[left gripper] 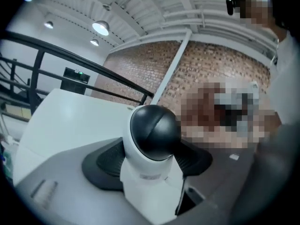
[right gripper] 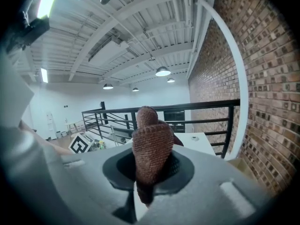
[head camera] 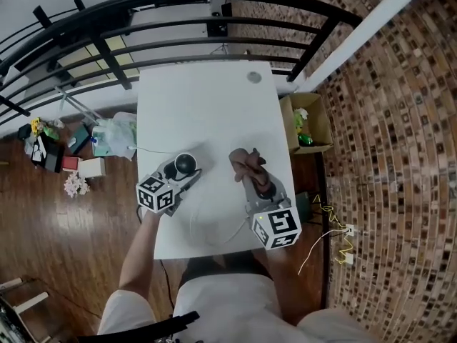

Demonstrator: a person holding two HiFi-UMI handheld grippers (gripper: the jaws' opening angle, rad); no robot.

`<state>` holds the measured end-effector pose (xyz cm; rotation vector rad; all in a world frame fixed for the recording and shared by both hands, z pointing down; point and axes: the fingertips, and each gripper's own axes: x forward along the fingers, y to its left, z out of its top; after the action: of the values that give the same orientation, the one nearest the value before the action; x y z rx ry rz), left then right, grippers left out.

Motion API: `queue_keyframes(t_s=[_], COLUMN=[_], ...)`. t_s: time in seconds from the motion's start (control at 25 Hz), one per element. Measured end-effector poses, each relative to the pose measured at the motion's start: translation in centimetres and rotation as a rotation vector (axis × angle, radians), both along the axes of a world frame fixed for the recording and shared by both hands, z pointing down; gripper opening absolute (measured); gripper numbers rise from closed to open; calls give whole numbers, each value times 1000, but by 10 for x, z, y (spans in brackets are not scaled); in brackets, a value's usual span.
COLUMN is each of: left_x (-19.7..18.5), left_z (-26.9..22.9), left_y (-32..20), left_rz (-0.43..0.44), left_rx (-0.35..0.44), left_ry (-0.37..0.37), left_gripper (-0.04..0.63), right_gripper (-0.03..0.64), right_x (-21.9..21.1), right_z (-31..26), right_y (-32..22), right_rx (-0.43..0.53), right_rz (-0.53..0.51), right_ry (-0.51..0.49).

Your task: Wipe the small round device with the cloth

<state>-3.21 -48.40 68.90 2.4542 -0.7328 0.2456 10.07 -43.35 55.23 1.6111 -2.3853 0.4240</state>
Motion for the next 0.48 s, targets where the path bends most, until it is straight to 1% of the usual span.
queue_keyframes(t_s=[0.12, 0.2, 0.28, 0.36, 0.48], left_x=[-1, 0, 1, 3, 7], left_z=[-42, -70, -95, -115, -142], left_y=[10, 18, 24, 29, 37], left_rz=[-1, 6, 4, 3, 26], left_rx=[3, 10, 7, 0, 13], left_ry=[143, 213, 264, 281, 252], left_gripper=[351, 351, 351, 351, 351], right_gripper=[29, 29, 29, 29, 29], right_x=[-10, -15, -19, -29, -55], right_z=[-12, -26, -46, -72, -116], right_y=[-2, -3, -3, 0, 10], right_rx=[-8, -3, 18, 40, 62], right_rz=[-120, -187, -253, -342, -517], right_ry=[-69, -133, -193, -244, -272])
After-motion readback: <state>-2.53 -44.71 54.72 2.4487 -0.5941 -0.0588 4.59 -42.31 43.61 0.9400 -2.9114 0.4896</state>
